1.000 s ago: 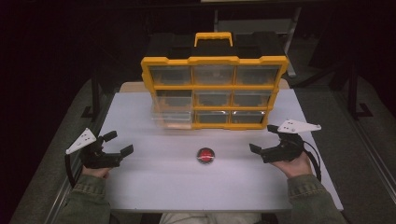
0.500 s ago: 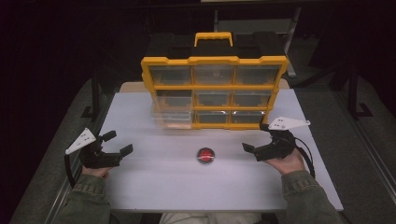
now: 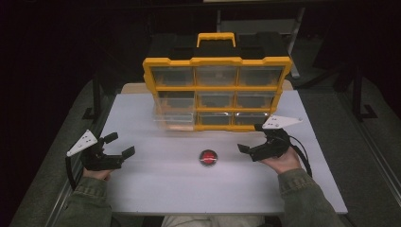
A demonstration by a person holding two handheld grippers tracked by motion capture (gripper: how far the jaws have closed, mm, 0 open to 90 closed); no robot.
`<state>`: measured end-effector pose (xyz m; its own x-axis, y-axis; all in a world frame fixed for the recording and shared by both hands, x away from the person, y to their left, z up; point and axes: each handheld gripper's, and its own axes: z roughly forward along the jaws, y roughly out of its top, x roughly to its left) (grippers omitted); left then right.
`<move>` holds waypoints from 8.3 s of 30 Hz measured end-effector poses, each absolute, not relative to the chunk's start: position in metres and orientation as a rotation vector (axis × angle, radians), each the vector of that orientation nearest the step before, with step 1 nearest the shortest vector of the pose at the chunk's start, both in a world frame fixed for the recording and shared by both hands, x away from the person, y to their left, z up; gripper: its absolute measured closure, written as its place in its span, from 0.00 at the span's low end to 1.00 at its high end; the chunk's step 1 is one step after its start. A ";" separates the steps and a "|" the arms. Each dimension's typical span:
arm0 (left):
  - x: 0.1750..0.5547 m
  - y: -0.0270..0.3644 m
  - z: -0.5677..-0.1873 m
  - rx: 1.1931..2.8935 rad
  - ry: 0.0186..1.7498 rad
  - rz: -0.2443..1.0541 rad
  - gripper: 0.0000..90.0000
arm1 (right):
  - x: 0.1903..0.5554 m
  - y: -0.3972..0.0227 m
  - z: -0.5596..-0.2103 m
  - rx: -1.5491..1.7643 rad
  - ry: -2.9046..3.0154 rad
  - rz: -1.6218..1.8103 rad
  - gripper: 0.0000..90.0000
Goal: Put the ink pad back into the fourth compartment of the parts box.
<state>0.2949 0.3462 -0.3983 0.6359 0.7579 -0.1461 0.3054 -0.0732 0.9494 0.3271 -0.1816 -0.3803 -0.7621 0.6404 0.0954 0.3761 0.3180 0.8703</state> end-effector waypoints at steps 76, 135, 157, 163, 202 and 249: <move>0.295 0.344 -0.399 1.671 0.872 0.458 0.00 | 0.355 -0.094 -0.414 0.754 2.592 1.292 0.00; 0.296 0.343 -0.400 1.681 0.862 0.447 0.00 | 0.353 -0.055 -0.450 0.669 2.725 1.113 0.31; 0.296 0.343 -0.400 1.681 0.864 0.443 0.00 | 0.351 -0.057 -0.446 0.698 2.697 1.117 0.32; 0.296 0.342 -0.400 1.684 0.864 0.444 0.00 | 0.352 -0.062 -0.435 0.722 2.706 1.139 0.32; 0.296 0.343 -0.400 1.680 0.867 0.445 0.00 | 0.366 -0.101 -0.352 0.739 2.671 1.200 0.32; 0.297 0.342 -0.401 1.680 0.869 0.447 0.00 | 0.379 -0.082 -0.271 0.609 2.645 1.190 0.32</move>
<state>0.2968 0.3425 -0.4005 0.6553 0.7413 -0.1450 0.3130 -0.0918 0.9453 0.3789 -0.0821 -0.2714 -0.9003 0.4352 0.0059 0.2932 0.5964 0.7472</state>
